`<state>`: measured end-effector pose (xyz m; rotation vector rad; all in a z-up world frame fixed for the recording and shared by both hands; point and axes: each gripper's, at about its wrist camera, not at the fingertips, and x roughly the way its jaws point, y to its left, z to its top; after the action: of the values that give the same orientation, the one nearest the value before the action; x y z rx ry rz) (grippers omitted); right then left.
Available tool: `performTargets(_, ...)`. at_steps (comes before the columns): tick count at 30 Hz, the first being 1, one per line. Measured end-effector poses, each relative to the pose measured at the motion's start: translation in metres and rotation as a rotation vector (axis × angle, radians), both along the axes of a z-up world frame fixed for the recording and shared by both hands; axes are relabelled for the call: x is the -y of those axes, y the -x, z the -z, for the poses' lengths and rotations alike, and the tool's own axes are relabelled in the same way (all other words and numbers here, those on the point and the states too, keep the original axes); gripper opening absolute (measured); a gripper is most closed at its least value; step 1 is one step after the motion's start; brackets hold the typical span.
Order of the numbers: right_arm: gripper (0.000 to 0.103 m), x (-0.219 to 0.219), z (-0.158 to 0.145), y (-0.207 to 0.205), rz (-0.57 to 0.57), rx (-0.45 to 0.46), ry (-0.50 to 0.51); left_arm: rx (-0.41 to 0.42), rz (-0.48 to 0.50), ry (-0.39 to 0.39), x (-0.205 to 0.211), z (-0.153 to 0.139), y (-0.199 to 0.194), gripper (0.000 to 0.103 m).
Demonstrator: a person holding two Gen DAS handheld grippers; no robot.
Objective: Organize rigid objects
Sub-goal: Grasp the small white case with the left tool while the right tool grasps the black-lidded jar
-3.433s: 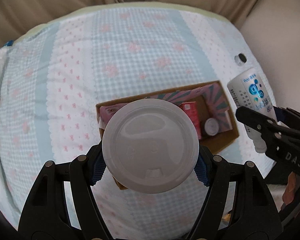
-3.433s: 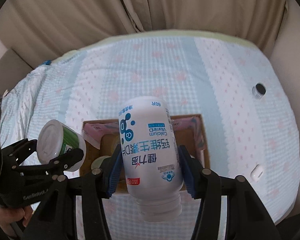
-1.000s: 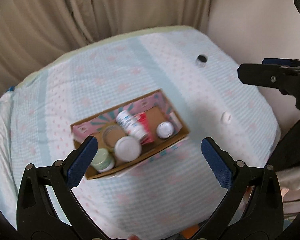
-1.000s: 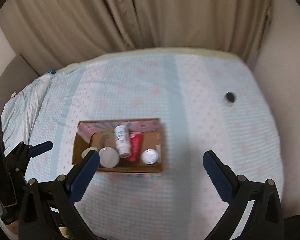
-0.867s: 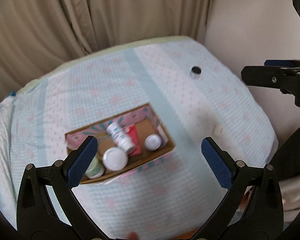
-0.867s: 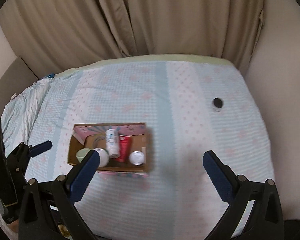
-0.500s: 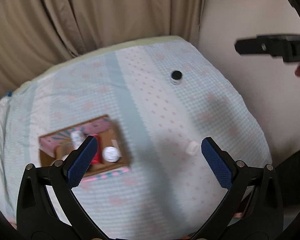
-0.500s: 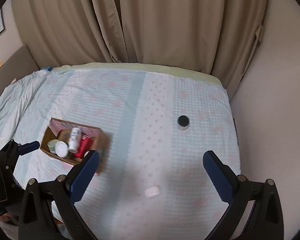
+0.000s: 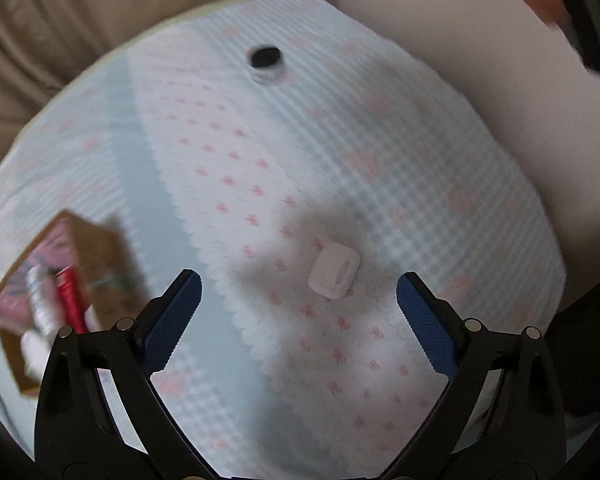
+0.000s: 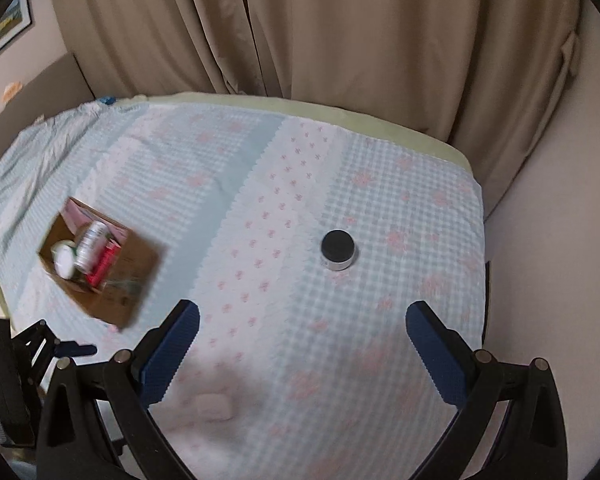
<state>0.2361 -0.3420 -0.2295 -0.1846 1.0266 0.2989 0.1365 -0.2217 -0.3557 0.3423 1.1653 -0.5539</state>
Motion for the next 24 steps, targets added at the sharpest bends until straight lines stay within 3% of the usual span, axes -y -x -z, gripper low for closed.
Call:
performTargets(2,0.103,0.006,0.024,-0.011,-0.027,0.005,0.005,-0.009,0.037,-0.009,0.01,0.027,-0.001,0.095)
performTargets(4,0.103,0.013,0.054,-0.025,-0.069,-0.001,0.003,-0.021,0.065,-0.023,0.019,0.05,-0.005,0.084)
performTargets(10,0.103,0.016,0.121,-0.051,-0.194,-0.019,0.027,-0.09,0.116,-0.048,0.037,0.106,-0.012,0.075)
performTargets(15,0.103,0.014,0.162,-0.073,-0.269,-0.039,0.044,-0.113,0.142,-0.056,0.044,0.128,-0.013,0.07)
performTargets(17,0.1,0.013,0.172,-0.08,-0.285,-0.043,0.047,-0.123,0.153,-0.056,0.046,0.133,-0.012,0.064)
performTargets(24,0.1,0.015,0.196,-0.108,-0.278,-0.048,0.022,-0.122,0.166,-0.044,0.048,0.139,-0.015,0.06)
